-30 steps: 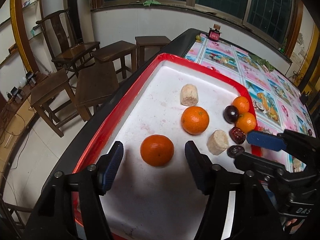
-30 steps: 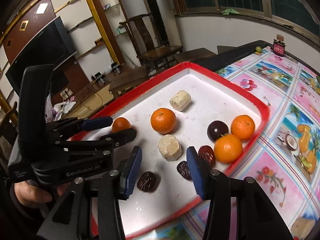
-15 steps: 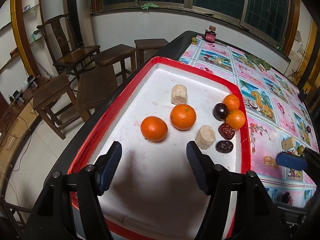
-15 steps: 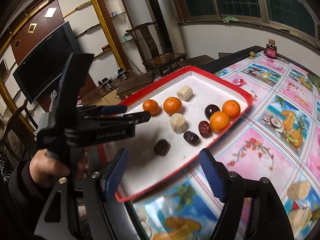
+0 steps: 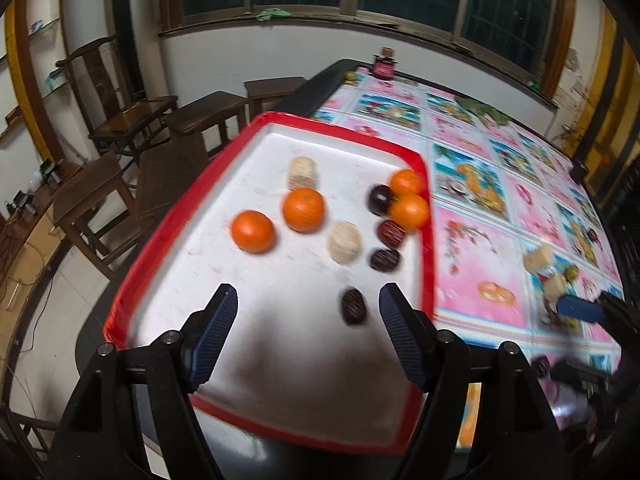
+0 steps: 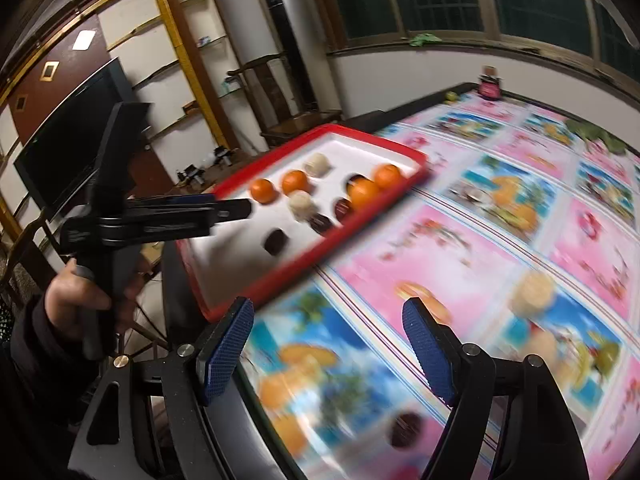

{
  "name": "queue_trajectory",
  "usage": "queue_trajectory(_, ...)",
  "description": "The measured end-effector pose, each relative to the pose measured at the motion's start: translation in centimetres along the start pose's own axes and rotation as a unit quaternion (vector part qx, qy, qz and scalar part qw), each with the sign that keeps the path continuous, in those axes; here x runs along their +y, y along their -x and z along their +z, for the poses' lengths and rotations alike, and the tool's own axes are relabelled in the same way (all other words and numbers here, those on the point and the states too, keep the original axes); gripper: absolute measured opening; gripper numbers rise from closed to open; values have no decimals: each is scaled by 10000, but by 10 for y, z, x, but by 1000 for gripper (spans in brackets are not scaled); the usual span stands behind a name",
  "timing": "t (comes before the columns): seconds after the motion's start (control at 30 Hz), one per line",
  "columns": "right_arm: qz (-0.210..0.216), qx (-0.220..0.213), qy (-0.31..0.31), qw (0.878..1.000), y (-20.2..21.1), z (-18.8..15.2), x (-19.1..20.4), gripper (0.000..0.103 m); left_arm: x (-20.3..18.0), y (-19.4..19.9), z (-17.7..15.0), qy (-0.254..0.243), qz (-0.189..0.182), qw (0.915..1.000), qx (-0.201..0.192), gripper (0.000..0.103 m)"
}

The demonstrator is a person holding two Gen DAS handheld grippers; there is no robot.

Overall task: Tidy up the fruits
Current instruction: 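Move both open tools back over the remaining fruits on the table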

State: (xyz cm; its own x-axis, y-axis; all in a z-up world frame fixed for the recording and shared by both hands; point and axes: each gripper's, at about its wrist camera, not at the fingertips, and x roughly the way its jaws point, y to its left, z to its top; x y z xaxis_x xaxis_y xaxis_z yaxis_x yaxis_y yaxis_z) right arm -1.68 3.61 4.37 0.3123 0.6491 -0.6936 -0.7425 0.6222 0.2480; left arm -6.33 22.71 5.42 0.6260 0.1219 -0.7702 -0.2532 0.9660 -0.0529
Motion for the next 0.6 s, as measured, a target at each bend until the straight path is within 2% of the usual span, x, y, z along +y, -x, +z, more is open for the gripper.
queue_trajectory(0.23,-284,-19,-417,9987,29,-23,-40,78,-41,14,-16,-296,-561,9979,106,73)
queue_trajectory(0.47,-523,-213,-811,9951,53,-25,-74,77,-91,17,-34,-787,-1062,9907,308,73)
queue_trajectory(0.57,-590,-248,-841,9944,59,-22,-82,71,-114,10,-45,-1004,-1365,9841,525,73)
queue_trajectory(0.6,-617,-237,-818,9945,59,-21,-84,66,-121,8,-49,-1072,-1464,9816,591,73)
